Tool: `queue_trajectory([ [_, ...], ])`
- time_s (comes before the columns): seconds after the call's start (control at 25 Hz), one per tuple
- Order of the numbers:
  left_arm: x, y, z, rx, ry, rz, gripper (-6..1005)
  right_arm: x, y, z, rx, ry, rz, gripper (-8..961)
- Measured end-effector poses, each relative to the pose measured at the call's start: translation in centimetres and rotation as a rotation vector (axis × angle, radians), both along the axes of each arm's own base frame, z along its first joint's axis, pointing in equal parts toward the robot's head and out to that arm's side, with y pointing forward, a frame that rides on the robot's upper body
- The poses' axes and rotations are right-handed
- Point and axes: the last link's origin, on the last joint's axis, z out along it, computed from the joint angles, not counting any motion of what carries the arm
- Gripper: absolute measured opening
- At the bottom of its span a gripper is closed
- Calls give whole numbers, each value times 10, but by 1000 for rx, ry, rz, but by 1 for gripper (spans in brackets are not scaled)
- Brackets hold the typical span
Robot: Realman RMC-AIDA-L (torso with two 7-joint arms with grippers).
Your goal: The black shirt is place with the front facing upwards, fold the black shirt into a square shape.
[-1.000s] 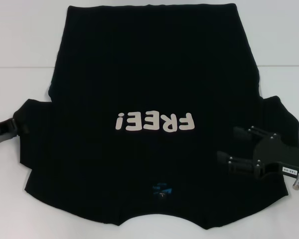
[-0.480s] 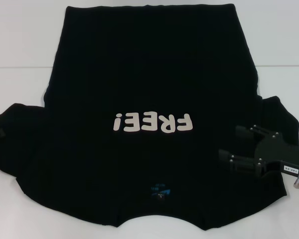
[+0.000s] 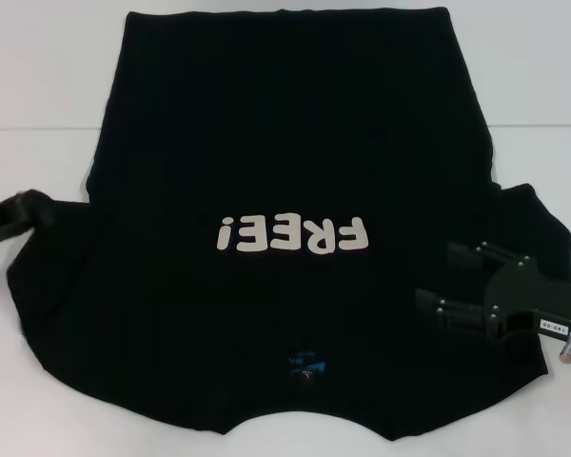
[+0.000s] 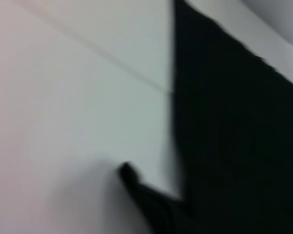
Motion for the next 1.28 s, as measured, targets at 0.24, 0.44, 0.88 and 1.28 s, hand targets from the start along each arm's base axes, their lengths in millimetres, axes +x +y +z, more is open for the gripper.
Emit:
queue_trajectory([
  [0.24, 55, 16, -22, -92, 18, -172, 1, 0, -1, -1, -4, 0, -2, 905],
  [0.44, 78, 19, -49, -173, 40, -237, 27, 0, -2, -2, -8, 3, -4, 905],
  [0.88, 87, 1, -50, -158, -199, -393, 224, 5, 0, 3, 12, 39, -68, 904],
  [1.28, 68, -62, -63, -47, -49, -885, 628, 33, 28, 96, -106, 193, -648, 903],
])
